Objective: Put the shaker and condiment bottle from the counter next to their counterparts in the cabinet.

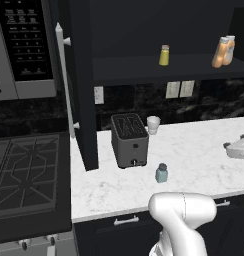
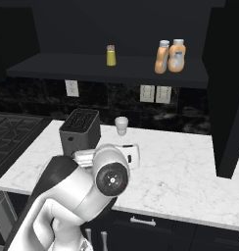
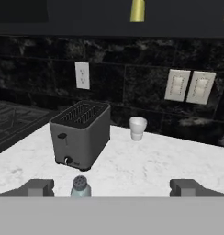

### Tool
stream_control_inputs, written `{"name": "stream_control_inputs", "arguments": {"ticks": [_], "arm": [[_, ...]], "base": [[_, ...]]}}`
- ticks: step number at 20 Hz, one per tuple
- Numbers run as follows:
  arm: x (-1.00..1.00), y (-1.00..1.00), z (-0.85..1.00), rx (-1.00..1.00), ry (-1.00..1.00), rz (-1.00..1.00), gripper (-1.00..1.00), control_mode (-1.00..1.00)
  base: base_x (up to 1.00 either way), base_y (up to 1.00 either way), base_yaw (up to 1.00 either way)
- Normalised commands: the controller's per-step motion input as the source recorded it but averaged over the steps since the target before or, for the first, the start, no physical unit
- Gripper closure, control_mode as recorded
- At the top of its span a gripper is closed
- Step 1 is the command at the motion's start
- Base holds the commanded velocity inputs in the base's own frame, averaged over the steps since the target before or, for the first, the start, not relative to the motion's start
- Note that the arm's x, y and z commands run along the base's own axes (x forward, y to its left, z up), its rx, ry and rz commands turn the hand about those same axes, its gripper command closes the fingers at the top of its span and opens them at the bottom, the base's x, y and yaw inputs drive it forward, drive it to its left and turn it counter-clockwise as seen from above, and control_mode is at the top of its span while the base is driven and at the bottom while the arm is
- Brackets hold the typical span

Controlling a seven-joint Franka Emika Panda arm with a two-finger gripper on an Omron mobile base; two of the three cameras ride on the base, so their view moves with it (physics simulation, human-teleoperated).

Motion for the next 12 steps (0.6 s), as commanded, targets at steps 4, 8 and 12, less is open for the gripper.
{"name": "stream_control_inputs", "arguments": {"ticks": [4,8,12], "arm": [[-0.08,0.17,-0.3,-0.06,0.0,0.13,-1.0,-1.0],[-0.04,0.28,-0.29,-0.09,0.0,0.07,-1.0,-1.0],[0.0,0.15,-0.24,-0.04,0.0,0.08,-1.0,-1.0]], "base": [[0.0,0.0,0.0],[0.0,0.0,0.0],[0.0,0.0,0.0]]}}
